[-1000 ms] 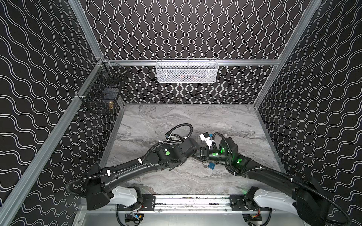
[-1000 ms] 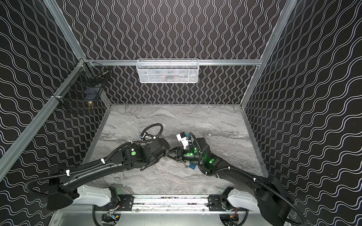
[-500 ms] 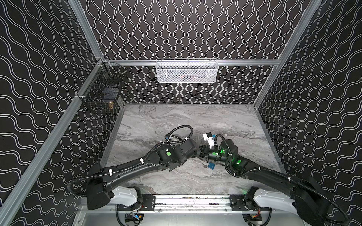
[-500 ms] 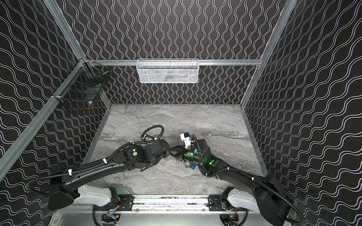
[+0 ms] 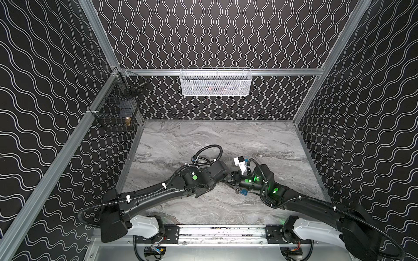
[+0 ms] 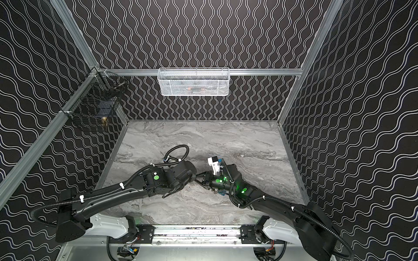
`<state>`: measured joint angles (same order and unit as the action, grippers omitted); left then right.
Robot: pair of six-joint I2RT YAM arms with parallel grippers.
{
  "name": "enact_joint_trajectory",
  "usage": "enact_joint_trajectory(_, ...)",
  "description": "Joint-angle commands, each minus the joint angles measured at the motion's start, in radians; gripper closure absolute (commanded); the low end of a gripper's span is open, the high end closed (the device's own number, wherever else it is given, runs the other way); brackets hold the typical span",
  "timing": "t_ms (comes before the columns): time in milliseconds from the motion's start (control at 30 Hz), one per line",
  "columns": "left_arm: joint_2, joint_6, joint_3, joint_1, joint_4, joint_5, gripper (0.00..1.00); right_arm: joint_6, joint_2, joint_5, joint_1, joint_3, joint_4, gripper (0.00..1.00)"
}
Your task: Unlock with the key
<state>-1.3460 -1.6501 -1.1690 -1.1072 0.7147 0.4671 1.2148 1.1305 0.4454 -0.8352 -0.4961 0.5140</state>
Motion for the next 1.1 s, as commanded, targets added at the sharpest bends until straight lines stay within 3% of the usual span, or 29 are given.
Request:
enact_joint_trajectory(0,-0.006,-0.015,0.001,0.001,-0.03,-0.011,1.0,-0.007,0.005,-0.013,-0.008,-0.008,0.05,0.82)
enact_joint_trajectory(333,-0.019,-0.008,-0.012,0.003,-0.027,-0.016,1.0,-0.02,0.017,-0.046,-0.01,-0.002,0.043,0.85)
enact_joint_trajectory(600,-0.011,-0.012,-0.012,0.006,-0.011,-0.009,1.0,-0.055,-0.059,-0.105,-0.015,-0.007,-0.071,0.81)
enact_joint_trajectory(1067,-0.004,-0.013,0.005,0.007,-0.041,-0.022,1.0,-0.02,0.003,-0.117,-0.015,-0.011,-0.005,0.83)
